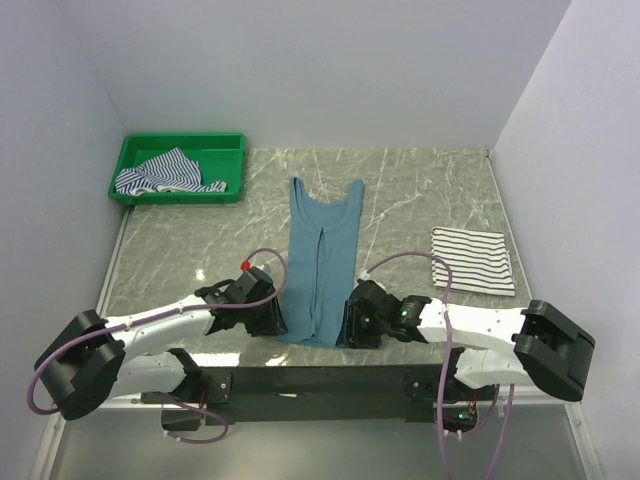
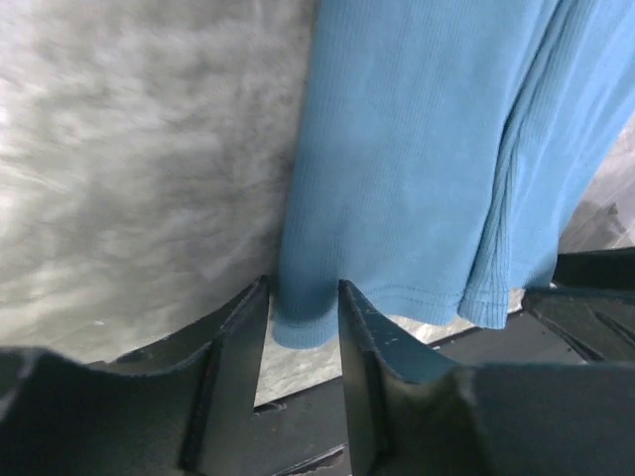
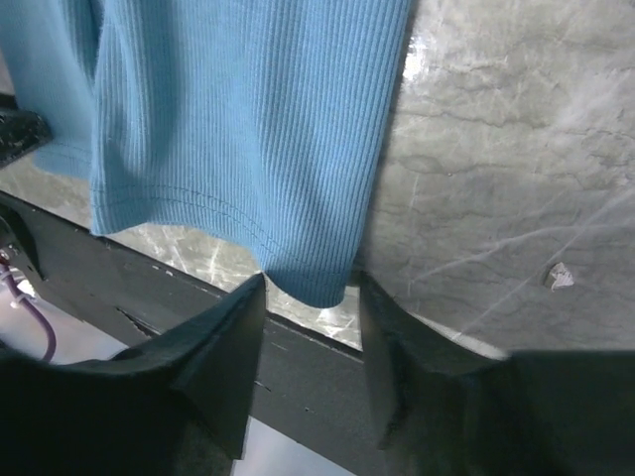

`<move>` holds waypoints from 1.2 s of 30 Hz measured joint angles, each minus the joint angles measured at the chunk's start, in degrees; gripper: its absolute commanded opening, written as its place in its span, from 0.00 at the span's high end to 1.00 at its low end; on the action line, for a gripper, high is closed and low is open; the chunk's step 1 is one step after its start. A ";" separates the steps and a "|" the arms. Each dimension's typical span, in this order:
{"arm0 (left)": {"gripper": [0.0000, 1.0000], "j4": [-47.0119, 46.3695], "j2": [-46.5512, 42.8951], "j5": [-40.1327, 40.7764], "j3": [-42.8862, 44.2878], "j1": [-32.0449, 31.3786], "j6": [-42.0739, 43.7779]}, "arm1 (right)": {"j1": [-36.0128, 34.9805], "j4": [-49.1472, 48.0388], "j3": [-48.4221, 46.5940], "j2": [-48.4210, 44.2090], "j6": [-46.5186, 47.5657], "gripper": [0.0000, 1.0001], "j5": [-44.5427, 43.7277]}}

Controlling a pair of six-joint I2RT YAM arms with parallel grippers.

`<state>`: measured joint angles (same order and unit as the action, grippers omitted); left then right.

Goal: Fold and stack the tank tops
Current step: Fold the tank top

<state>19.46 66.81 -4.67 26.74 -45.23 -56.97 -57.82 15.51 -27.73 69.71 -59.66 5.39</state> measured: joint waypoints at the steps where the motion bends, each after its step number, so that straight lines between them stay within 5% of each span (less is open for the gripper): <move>1: 0.65 -0.20 0.37 -0.04 0.07 -0.55 -0.37 | -0.02 0.00 0.07 0.11 -0.13 0.55 -0.02; 12: 0.99 -1.14 2.93 0.00 0.81 -5.05 -3.02 | -0.13 -1.18 1.49 0.31 -0.96 0.79 -0.04; 19: 0.99 1.51 1.75 0.46 0.94 -7.52 -4.24 | -1.81 3.21 1.86 -3.02 -0.52 1.00 -2.19; 36: 0.99 15.30 -1.81 2.27 7.39 -12.96 -7.28 | -9.09 18.36 -7.08 -8.41 -1.07 1.00 -10.75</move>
<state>34.76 64.99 -2.39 34.13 -58.19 -64.25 -66.92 33.87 -34.81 61.30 -60.73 -5.37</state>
